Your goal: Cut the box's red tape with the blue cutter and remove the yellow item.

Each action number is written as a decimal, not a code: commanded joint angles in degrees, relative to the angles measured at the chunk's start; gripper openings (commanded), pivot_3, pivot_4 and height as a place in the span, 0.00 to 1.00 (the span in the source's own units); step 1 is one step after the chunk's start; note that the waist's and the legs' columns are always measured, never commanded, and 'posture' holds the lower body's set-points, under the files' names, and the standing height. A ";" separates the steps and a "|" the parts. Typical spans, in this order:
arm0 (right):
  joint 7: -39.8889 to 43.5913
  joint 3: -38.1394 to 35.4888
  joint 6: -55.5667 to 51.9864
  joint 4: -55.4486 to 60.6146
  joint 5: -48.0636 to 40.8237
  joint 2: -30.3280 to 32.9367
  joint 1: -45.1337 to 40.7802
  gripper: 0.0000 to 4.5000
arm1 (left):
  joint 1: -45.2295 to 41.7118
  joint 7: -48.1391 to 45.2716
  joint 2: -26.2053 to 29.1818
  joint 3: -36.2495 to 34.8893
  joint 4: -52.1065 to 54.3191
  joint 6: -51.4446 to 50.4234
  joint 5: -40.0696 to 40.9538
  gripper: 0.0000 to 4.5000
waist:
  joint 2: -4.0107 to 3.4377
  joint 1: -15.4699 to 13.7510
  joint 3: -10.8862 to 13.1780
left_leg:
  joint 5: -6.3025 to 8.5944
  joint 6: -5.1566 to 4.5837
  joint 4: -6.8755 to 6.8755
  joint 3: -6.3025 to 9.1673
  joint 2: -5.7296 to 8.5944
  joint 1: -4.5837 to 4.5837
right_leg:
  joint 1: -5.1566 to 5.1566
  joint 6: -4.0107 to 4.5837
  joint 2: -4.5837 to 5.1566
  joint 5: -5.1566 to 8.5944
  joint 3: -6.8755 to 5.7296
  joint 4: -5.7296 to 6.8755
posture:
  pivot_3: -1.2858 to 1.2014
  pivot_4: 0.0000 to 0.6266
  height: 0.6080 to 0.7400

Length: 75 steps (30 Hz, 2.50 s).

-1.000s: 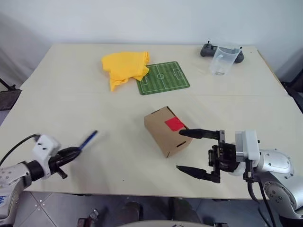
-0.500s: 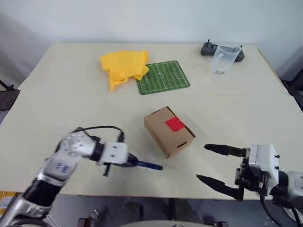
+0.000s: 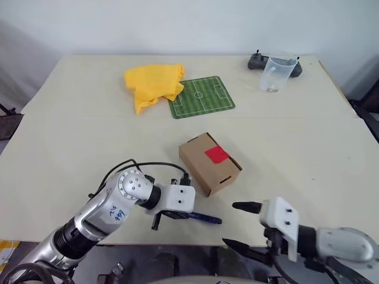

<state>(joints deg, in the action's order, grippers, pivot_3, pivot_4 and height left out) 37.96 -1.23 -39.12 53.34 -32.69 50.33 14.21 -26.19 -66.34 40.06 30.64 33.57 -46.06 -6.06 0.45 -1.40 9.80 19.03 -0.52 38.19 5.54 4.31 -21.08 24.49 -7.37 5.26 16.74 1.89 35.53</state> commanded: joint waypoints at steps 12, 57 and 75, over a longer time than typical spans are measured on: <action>3.48 13.61 0.51 -10.36 9.07 -0.88 -12.74 0.01 | 0.91 7.57 4.04 3.51 5.84 -9.35 -0.78 0.09 | 0.04 -0.07 0.02 | -0.08 0.14 -0.01 0.08 -0.02 0.00 | 0.00 0.05 -0.02 0.02 0.01 0.04 | 0.52 0.24 1.00; 6.54 27.12 0.30 -18.39 18.21 -13.57 -24.50 0.01 | -1.55 10.72 5.21 6.60 3.19 -10.28 1.36 0.09 | 0.15 0.11 -0.10 | -0.02 -0.06 -0.16 0.15 0.00 0.92 | -0.85 0.07 0.00 0.04 -0.01 -0.01 | 0.52 0.24 1.00; 7.31 -13.85 -18.49 -4.56 -20.07 -4.76 -10.61 0.53 | 9.25 10.55 4.60 -9.81 -6.30 23.95 8.29 0.09 | -0.01 -0.14 0.05 | 0.06 -0.12 -0.19 0.26 -0.03 0.81 | -0.88 0.07 0.11 0.03 -0.03 -0.20 | 0.52 0.24 1.00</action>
<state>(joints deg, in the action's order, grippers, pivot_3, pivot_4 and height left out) 46.06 -8.76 -53.74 46.54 -43.65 44.31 3.24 -17.47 -55.96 43.71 23.87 28.61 -29.43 1.98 0.44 -1.54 9.84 19.12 -0.68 37.99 5.81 4.26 -20.29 23.62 -7.29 5.37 16.78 1.86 35.33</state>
